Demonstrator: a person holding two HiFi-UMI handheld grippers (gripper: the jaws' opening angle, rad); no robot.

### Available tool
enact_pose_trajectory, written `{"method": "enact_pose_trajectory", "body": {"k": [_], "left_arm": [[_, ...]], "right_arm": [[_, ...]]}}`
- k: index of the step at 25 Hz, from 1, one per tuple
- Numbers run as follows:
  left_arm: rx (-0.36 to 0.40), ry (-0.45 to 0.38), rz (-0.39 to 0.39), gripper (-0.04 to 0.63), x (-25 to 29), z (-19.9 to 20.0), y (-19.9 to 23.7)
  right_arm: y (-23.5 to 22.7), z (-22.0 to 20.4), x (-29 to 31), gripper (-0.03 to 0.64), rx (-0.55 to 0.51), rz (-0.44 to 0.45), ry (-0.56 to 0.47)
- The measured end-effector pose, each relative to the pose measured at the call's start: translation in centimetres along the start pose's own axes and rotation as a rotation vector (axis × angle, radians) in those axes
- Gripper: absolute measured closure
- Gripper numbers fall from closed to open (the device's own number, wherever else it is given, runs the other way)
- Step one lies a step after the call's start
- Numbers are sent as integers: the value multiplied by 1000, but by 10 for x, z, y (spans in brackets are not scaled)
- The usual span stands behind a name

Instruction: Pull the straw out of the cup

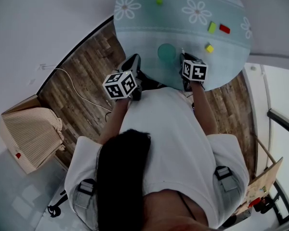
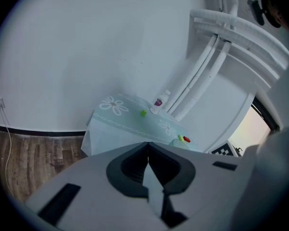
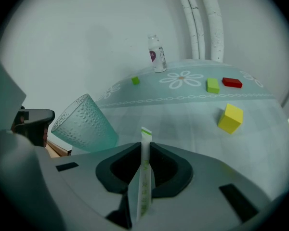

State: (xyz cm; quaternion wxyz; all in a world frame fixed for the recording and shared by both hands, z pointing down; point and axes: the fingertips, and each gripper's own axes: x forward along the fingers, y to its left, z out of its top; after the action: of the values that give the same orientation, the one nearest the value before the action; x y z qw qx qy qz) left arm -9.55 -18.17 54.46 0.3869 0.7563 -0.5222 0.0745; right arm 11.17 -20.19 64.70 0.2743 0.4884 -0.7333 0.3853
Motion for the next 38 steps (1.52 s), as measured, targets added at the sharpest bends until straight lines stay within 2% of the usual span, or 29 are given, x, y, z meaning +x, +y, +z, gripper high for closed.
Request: {"method": "enact_pose_trajectory", "body": {"k": [7, 16, 17, 20, 26, 33, 38], "left_arm": [[1, 4, 0, 584, -4, -3, 2], [8, -26, 11, 584, -13, 1, 4], [14, -29, 10, 584, -13, 2, 4], [30, -30, 1, 584, -14, 3, 1], [57, -28, -25, 584, -15, 0, -12], [54, -56, -44, 584, -19, -4, -24], [75, -70, -61, 584, -21, -4, -36]], "right_arm": [[3, -1, -2, 558, 15, 0, -23], [10, -3, -6, 557, 53, 50, -50], [10, -1, -7, 551, 62, 58, -61], [15, 4, -12, 461, 86, 90, -98], [12, 10, -31, 433, 115, 140, -179], [14, 31, -69, 408, 146, 190, -326], [23, 42, -97, 405, 101, 230, -403]]}}
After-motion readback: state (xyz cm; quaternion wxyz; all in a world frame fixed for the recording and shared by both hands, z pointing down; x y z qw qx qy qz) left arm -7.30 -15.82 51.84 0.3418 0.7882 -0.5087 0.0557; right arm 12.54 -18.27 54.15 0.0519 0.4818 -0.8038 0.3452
